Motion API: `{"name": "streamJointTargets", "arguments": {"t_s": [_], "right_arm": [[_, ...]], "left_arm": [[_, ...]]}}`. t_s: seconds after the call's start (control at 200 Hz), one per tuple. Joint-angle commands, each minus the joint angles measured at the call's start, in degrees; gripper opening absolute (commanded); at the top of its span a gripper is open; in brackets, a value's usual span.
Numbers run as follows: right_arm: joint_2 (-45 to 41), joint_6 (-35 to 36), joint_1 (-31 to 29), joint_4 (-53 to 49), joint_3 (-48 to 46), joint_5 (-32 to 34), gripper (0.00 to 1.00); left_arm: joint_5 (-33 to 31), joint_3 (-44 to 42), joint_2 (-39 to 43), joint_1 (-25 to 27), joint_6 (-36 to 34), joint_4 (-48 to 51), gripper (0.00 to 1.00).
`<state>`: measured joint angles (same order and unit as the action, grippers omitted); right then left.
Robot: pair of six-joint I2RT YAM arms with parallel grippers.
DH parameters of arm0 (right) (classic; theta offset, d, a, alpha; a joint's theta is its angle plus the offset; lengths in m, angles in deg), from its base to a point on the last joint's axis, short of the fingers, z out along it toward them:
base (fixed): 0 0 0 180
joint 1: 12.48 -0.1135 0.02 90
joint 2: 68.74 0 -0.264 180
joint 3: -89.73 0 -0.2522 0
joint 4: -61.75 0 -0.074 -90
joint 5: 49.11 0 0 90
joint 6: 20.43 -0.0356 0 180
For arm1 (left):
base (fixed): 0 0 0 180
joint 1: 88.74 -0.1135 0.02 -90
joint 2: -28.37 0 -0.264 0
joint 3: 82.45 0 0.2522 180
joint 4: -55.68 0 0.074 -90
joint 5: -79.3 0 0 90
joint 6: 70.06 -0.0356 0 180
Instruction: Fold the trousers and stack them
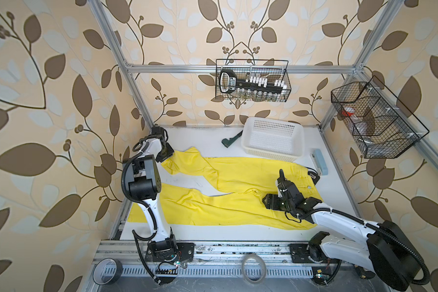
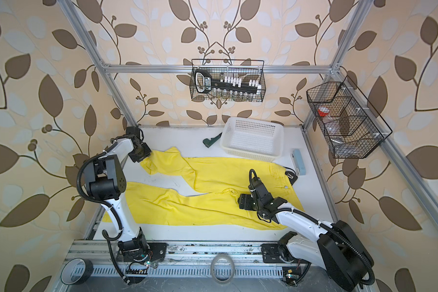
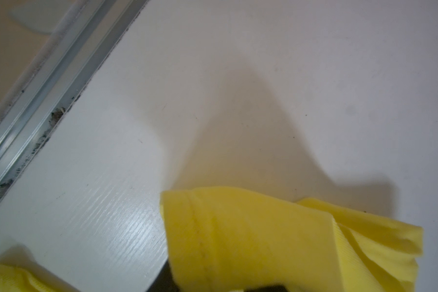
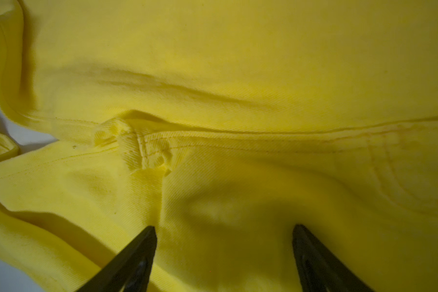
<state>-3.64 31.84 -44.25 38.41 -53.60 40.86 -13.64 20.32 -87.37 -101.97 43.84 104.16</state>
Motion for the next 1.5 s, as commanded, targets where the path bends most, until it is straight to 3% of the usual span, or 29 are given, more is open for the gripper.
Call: {"name": "streamJointTargets", "arguments": {"t_s": [0.0, 0.15, 0.42, 0.63, 0.805, 0.92, 0.955, 1.065, 1.249, 1.499], "right_arm": [[1.3, -0.5, 0.0, -0.6, -1.3, -1.1, 0.85], [1.1, -0.6, 0.2, -0.6, -1.1, -1.0, 0.85], [-2.8, 1.0, -0.3, -3.0, 4.3, -2.0, 0.86], [-4.7, 2.4, -0.5, -7.1, 9.5, -2.3, 0.85], [-5.7, 3.5, -0.4, -9.7, 12.8, -1.5, 0.85], [-5.1, 3.9, -0.4, -9.8, 13.9, -1.7, 0.85], [-4.7, 4.1, -0.3, -9.8, 14.2, -1.7, 0.85], [-3.3, 4.5, -0.2, -8.9, 14.7, -1.3, 0.85], [0.8, 5.3, 0.5, -7.0, 16.1, -1.4, 0.85], [3.4, 7.5, 2.3, -6.8, 16.5, -1.7, 0.85]], "left_arm": [[-0.2, 2.4, -1.1, -0.7, -2.0, 0.0, 0.34], [1.9, 2.9, -1.7, -0.7, -2.9, -3.5, 0.45], [11.0, 8.3, -6.6, -0.7, 1.3, 4.1, 0.43], [12.3, 6.9, -7.8, -0.7, 1.9, 4.4, 0.36], [12.6, 5.5, -8.0, -0.8, 1.8, 3.9, 0.25], [13.6, 6.2, -8.5, -0.8, 1.0, 4.4, 0.00], [13.7, 6.9, -8.4, -0.8, 0.7, 4.9, 0.00], [11.2, 10.2, -7.2, -0.8, -1.7, 9.6, 0.00], [1.9, 15.8, -1.3, -0.4, -10.1, 23.0, 0.00], [-11.6, 13.8, 7.6, 0.3, -22.0, 30.4, 0.00]]}}
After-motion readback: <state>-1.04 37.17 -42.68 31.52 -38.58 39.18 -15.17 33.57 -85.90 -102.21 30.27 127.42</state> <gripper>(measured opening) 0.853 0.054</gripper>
